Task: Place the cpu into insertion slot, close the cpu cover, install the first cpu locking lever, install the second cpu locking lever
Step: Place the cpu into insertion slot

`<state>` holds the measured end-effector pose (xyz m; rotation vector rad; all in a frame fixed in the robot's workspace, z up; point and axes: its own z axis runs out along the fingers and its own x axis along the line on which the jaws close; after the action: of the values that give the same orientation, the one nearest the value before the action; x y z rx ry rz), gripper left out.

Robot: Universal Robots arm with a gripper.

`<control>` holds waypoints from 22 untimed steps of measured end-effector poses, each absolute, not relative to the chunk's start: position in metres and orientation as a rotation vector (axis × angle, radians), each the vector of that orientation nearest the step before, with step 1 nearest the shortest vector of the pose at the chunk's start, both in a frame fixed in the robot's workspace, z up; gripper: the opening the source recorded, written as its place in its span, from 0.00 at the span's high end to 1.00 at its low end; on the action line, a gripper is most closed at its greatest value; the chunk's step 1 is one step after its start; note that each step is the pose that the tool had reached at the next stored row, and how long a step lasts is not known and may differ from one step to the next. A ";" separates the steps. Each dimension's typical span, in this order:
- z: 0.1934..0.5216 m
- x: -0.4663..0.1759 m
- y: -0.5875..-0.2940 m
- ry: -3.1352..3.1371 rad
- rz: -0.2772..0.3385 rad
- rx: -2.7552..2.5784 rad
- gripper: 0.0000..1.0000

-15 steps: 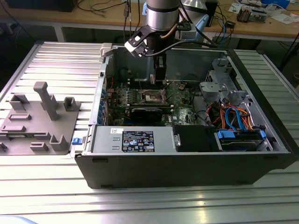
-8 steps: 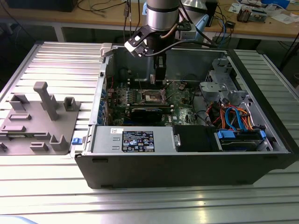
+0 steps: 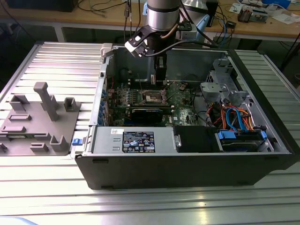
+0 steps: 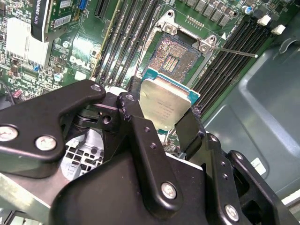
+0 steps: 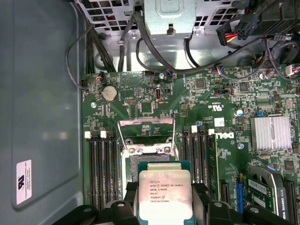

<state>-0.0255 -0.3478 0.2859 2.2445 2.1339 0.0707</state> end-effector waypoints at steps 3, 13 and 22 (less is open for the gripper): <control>0.286 -0.026 -0.348 2.131 0.071 2.247 0.46; 0.286 -0.026 -0.348 2.119 0.070 2.258 0.46; 0.286 -0.026 -0.348 2.113 0.070 2.263 0.46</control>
<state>-0.0255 -0.3478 0.2858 2.2632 2.1134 0.0699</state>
